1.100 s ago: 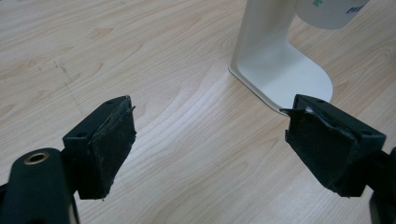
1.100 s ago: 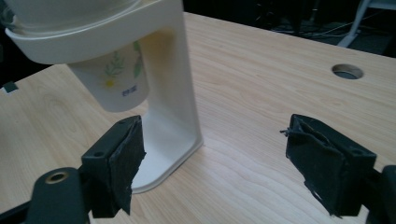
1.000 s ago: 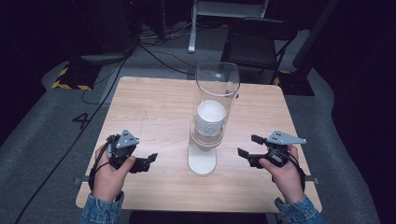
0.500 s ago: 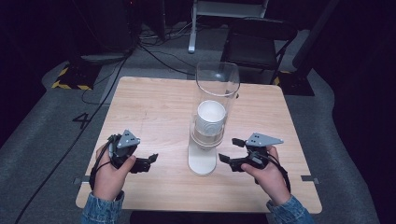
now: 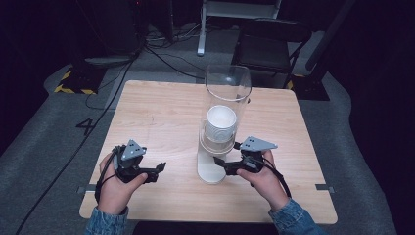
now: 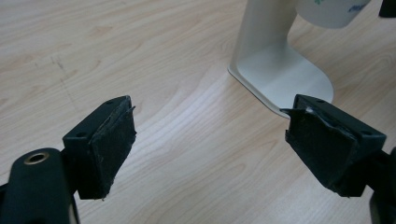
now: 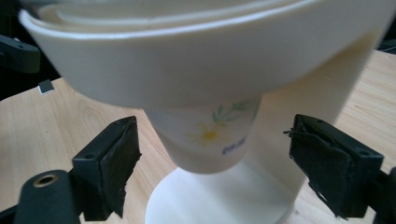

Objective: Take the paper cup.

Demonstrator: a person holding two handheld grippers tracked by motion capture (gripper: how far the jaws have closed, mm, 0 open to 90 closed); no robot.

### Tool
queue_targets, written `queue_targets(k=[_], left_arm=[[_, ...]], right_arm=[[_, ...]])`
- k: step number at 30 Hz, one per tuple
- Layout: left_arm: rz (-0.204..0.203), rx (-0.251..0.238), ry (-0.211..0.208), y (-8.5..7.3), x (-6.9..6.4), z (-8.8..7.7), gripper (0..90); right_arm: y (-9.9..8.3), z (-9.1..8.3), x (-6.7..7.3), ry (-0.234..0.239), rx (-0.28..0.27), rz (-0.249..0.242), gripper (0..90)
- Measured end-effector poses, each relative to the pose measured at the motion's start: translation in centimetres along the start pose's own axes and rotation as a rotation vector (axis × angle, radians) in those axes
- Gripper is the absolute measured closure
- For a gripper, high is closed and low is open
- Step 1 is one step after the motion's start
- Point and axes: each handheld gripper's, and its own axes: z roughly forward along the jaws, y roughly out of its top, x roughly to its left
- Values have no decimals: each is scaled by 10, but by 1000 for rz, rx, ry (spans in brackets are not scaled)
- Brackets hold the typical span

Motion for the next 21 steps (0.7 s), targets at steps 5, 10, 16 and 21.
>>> queue_targets(k=[5,10,16,21], left_arm=[[0,-13,17,-3,1,-2,157],[-17,-18,14,-4,3,0,157],[-15,-8,17,-6,7,1,158],[-23,2,17,-7,8,1,158]], right_arm=[[-1,10,1,-7,-36,9,161],[-3,21,6,-62,-83,-20,160],[-3,28,15,-108,-154,-72,212],[-4,27,16,-100,-156,-58,307]])
